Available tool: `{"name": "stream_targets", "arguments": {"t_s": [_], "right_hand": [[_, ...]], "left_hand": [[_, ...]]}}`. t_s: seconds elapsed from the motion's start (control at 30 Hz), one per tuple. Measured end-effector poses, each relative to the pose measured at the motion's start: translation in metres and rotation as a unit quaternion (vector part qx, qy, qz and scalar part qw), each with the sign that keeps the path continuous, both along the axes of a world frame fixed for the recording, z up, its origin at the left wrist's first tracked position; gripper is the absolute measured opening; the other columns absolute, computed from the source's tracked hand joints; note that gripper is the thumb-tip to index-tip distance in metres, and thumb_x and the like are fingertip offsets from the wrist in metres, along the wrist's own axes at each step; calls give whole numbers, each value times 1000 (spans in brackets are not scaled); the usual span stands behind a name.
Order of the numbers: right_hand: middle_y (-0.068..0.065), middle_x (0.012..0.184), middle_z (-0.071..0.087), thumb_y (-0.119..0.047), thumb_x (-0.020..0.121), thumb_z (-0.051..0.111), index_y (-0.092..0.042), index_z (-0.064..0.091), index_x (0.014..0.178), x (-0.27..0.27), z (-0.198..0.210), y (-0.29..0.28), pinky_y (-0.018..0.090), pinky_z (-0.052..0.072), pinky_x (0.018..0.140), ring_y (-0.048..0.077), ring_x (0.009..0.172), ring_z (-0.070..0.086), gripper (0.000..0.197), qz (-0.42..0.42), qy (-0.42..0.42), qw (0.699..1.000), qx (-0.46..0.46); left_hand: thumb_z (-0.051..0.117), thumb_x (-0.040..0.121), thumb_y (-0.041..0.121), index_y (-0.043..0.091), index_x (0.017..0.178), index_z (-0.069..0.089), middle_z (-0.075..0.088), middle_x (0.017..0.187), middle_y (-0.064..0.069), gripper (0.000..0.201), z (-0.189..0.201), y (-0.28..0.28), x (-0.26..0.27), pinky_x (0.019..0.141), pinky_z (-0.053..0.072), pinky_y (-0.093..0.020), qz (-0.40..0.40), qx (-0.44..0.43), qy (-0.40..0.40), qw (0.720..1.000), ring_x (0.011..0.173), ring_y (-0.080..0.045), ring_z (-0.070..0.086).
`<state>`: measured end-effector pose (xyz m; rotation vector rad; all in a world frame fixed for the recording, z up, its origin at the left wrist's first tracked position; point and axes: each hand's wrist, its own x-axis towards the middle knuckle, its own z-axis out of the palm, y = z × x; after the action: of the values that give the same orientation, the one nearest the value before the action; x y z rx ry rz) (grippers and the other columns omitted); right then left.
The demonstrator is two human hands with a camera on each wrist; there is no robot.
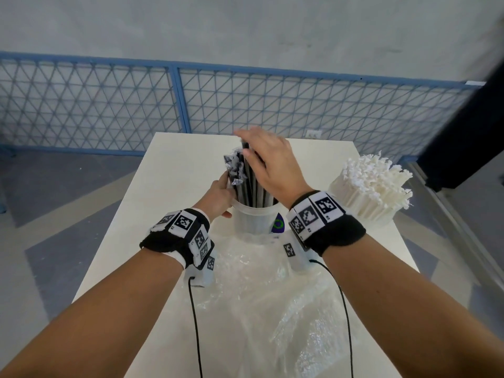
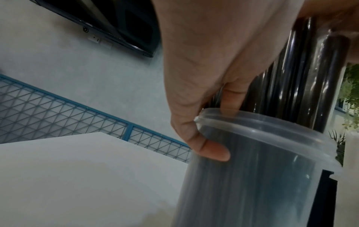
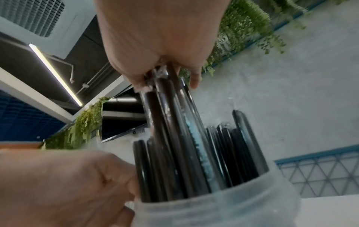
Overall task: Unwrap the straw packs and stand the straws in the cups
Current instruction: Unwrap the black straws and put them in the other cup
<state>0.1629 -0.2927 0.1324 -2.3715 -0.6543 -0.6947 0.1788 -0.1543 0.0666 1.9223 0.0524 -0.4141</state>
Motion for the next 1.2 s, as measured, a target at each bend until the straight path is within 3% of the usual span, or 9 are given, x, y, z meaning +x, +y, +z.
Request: {"name": "stream_targets", "arguments": {"t_s": [0.17,0.27,0.47,0.53,0.67,0.77,0.9,1.0,1.2], "right_hand": [[8,131,58,-15,95,35,-10,57,124,1,-21,-2,44,28,108,25,131,45,37,-23,11,999,-45],[5,144,45,-27,97,24,-14,44,137,-5,-30,-1,43,16,115,21,139,32,47,-49,53,991,-113],[0,158,12,-38,99,29,-17,36,142,-9,-39,-4,50,0,116,22,146,9,48,-87,129,961,-228],[1,158,13,-44,95,37,-23,33,143,-12,-36,-10,51,3,116,24,146,10,52,-46,132,973,-183],[12,150,28,-47,74,66,-17,30,143,-25,-38,-25,40,20,113,22,137,25,84,-47,48,991,115],[7,150,25,-39,59,85,-17,6,148,-24,-50,-36,34,19,115,17,139,22,122,-113,227,936,243],[2,148,30,-52,36,91,-27,-1,148,4,-72,-42,47,27,115,18,141,26,147,-84,357,896,249],[1,135,44,-61,29,88,-43,22,137,18,-81,-42,51,34,110,23,135,36,127,-53,334,917,211],[1,130,51,-7,54,81,-21,36,132,3,-67,-32,29,41,104,14,121,50,92,23,248,933,258]], "left_hand": [[33,90,7,29,132,38,45,129,-21,48,0,2,2,59,48,-29,-3,-2,4,1000,91,-24,46],[34,89,6,28,134,38,48,127,-20,50,1,2,2,59,48,-30,-14,-6,2,1000,89,-24,46],[37,89,6,33,121,41,52,105,-9,42,5,4,0,61,48,-30,-26,-27,-2,999,74,-17,46],[40,88,7,31,127,39,53,109,-7,46,7,4,-1,63,47,-30,-30,-27,0,999,82,-19,48],[59,69,18,33,138,31,41,137,0,75,12,12,2,80,44,-34,-39,-25,-3,999,118,-23,44],[68,59,17,33,140,22,37,141,2,95,16,16,3,106,34,-40,-88,-21,-28,996,131,-20,35],[83,63,6,19,143,15,43,128,7,105,18,9,9,97,34,-16,-104,-16,-58,993,122,-9,39],[87,48,16,20,141,19,47,133,3,115,14,7,14,108,35,-32,-113,-20,-67,991,126,-15,43],[85,55,-1,15,136,24,50,125,-1,103,13,5,18,105,37,-32,-104,-27,-116,987,118,-15,47]]}}
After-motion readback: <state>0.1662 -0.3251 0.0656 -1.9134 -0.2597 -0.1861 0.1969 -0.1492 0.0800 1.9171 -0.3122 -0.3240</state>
